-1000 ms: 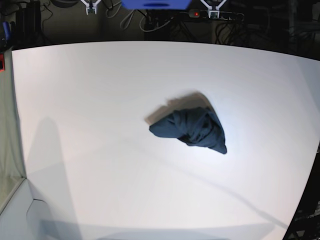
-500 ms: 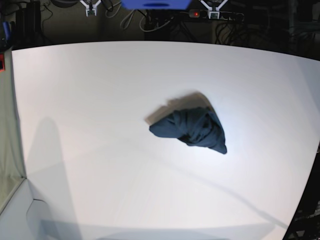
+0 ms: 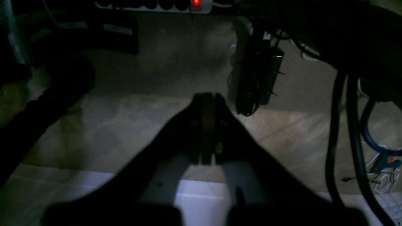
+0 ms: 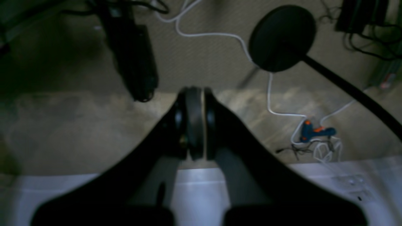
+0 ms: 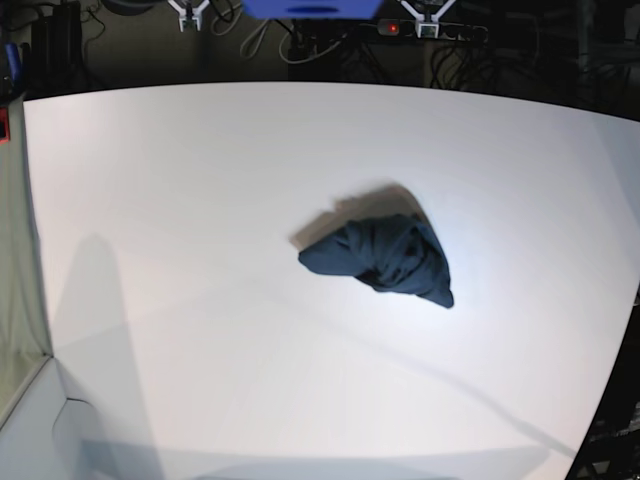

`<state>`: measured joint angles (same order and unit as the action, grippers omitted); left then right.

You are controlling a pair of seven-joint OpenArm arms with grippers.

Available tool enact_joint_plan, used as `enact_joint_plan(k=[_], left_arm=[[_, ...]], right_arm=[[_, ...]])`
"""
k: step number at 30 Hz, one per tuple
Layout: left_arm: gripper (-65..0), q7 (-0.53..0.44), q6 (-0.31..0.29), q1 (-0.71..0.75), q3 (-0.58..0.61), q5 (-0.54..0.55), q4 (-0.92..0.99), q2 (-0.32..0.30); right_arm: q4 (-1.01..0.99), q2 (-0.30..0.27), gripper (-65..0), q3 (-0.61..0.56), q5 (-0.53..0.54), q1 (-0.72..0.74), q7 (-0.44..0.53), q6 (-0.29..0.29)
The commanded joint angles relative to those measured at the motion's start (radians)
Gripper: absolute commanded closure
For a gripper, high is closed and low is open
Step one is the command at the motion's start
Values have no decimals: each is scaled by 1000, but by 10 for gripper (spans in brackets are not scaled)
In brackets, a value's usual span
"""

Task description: Layout the t-shirt on the table in an organized manner, then fold the t-shirt properly

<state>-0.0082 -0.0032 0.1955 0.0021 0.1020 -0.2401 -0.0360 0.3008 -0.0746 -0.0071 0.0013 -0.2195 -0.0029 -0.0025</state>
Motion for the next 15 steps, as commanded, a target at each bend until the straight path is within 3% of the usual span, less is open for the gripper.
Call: enact_joint_plan(k=[1,4,7,15], left_arm=[[-2,1,9,8,0,0,-3,-2],[-2,0,2,34,2,2,-12,-2],[-2,-2,-1,114,2,2,-72,-3],[-2,7,6,448,-1,6,-542,-98]], right_arm=[[1,-6,0,2,3,-10,1,8],[8,-8,0,2,3,-31,17,8],[54,-21,0,0,3,-99,103,8],[394,-89,0,0,3,-367,117,8]])
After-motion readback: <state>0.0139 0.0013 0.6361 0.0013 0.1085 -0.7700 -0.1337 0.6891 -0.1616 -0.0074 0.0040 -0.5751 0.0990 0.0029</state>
